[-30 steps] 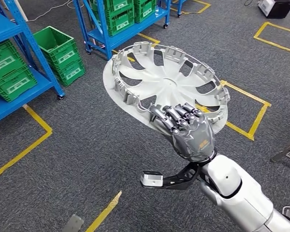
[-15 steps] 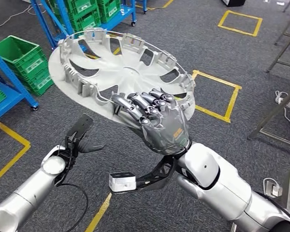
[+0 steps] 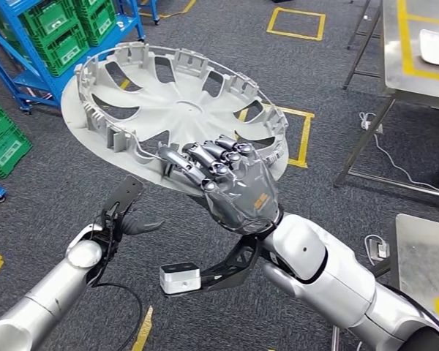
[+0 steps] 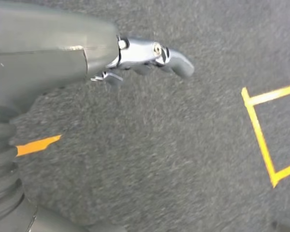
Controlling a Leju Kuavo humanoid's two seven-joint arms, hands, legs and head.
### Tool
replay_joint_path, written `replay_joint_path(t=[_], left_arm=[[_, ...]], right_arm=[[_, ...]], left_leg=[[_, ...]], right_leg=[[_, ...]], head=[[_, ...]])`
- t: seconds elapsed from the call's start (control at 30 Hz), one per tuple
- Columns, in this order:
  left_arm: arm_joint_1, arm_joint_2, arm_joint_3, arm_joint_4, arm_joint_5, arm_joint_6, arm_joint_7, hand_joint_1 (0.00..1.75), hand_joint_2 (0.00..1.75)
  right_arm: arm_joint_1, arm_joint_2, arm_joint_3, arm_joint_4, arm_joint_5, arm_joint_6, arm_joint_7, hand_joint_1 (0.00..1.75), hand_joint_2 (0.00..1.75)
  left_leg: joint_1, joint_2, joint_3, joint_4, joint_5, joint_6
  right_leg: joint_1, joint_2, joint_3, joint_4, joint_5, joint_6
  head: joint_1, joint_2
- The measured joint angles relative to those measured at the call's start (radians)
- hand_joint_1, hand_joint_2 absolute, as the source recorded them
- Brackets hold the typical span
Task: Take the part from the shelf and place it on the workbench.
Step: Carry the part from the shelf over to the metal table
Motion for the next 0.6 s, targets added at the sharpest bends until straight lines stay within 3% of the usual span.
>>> replay_joint_path(t=[0.07,0.13,0.2,0.23,0.27,0.3,0.37,0.43,0.5,0.53,0.6], left_arm=[[-0.001,-0.007,0.0,-0.002,0.012,-0.006,-0.002,0.0,1.75],[0.001,-0.01,0.0,-0.005,0.026,-0.015,-0.005,0.0,1.75],[0.007,-0.011,-0.002,-0.007,0.037,-0.021,-0.007,0.0,1.75],[0.011,-0.012,-0.004,-0.008,0.041,-0.024,-0.007,0.0,1.75],[0.014,-0.012,-0.005,-0.009,0.044,-0.026,-0.007,0.0,1.75],[0.015,-0.013,-0.006,-0.012,0.047,-0.03,-0.008,0.0,1.75],[0.014,-0.013,-0.008,-0.018,0.055,-0.036,-0.01,0.0,1.75],[0.015,-0.012,-0.009,-0.022,0.066,-0.043,-0.014,0.0,1.75],[0.016,-0.013,-0.012,-0.024,0.079,-0.05,-0.018,0.0,1.75],[0.016,-0.013,-0.014,-0.025,0.084,-0.052,-0.021,0.0,1.75],[0.015,-0.011,-0.02,-0.027,0.095,-0.055,-0.025,0.0,1.75]], right_arm=[[-0.001,-0.001,0.0,0.001,-0.006,0.0,-0.001,1.75,1.75],[-0.002,-0.001,0.002,0.002,-0.011,-0.001,-0.003,1.75,1.75],[-0.001,-0.001,0.006,0.004,-0.013,-0.001,-0.005,1.75,1.75],[-0.001,-0.002,0.008,0.005,-0.014,-0.001,-0.005,1.75,1.75],[-0.001,-0.002,0.01,0.006,-0.016,0.0,-0.005,1.75,1.75],[-0.001,-0.002,0.012,0.007,-0.017,0.0,-0.005,1.75,1.75],[-0.003,-0.003,0.014,0.007,-0.021,0.0,-0.006,1.75,1.75],[-0.005,-0.003,0.016,0.007,-0.026,0.0,-0.008,1.75,1.75],[-0.006,-0.003,0.017,0.007,-0.031,0.0,-0.01,1.75,1.75],[-0.005,-0.004,0.018,0.007,-0.032,0.0,-0.01,1.75,1.75],[-0.007,-0.005,0.019,0.008,-0.034,0.0,-0.01,1.75,1.75]], left_leg=[[0.0,0.022,0.001,-0.007,0.004,0.014],[-0.003,0.045,0.003,-0.01,0.005,0.025],[-0.007,0.069,0.003,-0.01,0.003,0.03],[-0.009,0.082,0.003,-0.01,0.002,0.031],[-0.01,0.095,0.004,-0.01,0.001,0.032],[-0.011,0.106,0.005,-0.01,-0.001,0.032],[-0.015,0.127,0.008,-0.01,-0.005,0.028],[-0.019,0.146,0.009,-0.011,-0.007,0.022],[-0.021,0.169,0.014,-0.013,-0.008,0.013],[-0.019,0.169,0.016,-0.012,-0.014,0.008],[-0.015,0.128,0.001,0.034,-0.046,0.001]], right_leg=[[0.003,-0.04,-0.02,0.025,-0.015,0.009],[0.006,-0.105,-0.073,0.126,-0.065,0.016],[0.004,-0.127,-0.136,0.253,-0.112,0.02],[0.004,-0.129,-0.151,0.28,-0.114,0.019],[0.004,-0.131,-0.147,0.269,-0.098,0.018],[0.005,-0.137,-0.121,0.217,-0.067,0.014],[0.017,-0.181,-0.045,0.074,-0.013,0.004],[0.031,-0.211,-0.003,-0.002,0.001,-0.008],[0.035,-0.193,0.0,-0.01,0.002,-0.017],[0.033,-0.181,0.003,-0.015,0.005,-0.022],[0.025,-0.158,0.012,-0.027,0.011,-0.035]], head=[[0.004,0.0],[0.009,0.0],[0.011,0.0],[0.011,0.0],[0.011,0.0],[0.011,0.0],[0.011,0.0],[0.01,0.0],[0.01,0.0],[0.01,0.0],[0.007,0.0]])
